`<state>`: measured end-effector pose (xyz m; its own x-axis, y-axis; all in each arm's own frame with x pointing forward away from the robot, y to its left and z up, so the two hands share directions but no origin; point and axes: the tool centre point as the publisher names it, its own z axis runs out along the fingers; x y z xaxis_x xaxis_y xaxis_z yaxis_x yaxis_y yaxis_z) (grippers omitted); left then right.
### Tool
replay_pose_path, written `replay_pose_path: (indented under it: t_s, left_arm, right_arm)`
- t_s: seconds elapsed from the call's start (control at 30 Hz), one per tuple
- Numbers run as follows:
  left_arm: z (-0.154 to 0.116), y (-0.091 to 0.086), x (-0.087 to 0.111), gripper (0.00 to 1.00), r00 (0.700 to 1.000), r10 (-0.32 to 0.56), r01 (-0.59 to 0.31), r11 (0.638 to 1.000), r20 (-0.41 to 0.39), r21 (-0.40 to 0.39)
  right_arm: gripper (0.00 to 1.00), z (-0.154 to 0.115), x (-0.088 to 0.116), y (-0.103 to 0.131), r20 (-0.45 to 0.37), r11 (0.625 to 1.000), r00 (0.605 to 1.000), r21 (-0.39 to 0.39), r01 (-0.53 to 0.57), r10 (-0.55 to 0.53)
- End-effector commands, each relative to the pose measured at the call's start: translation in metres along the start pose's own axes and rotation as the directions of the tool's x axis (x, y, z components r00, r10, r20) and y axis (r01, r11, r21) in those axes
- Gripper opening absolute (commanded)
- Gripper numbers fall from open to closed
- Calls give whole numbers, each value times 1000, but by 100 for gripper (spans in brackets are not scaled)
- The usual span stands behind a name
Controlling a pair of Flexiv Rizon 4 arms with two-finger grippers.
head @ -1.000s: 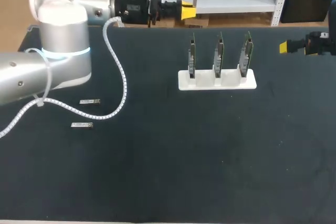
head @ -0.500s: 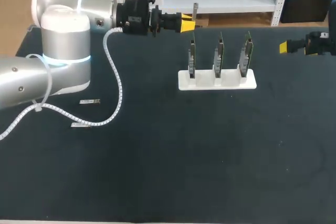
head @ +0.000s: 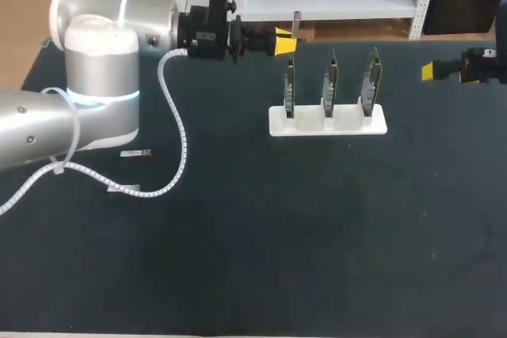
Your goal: Pick up the optical module with the left hand, and insert it into the network port with the right hand.
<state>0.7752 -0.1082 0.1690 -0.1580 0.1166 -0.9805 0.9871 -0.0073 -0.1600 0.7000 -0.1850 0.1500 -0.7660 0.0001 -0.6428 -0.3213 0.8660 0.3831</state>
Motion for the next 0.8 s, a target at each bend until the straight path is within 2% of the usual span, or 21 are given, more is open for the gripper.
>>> replay_pose_path:
  t_s: [0.03,0.47,0.8]
  left_arm:
    - [-2,-3,3,0,1000,-19,19,1000,4,-2]
    - [-1,-2,12,0,999,-40,40,999,-3,-5]
    - [2,-2,13,0,998,-61,61,998,22,4]
  right_arm:
    - [100,0,0,0,0,1000,1000,0,0,0]
    - [100,0,0,0,0,1000,1000,0,0,0]
    - [100,0,0,0,0,1000,1000,0,0,0]
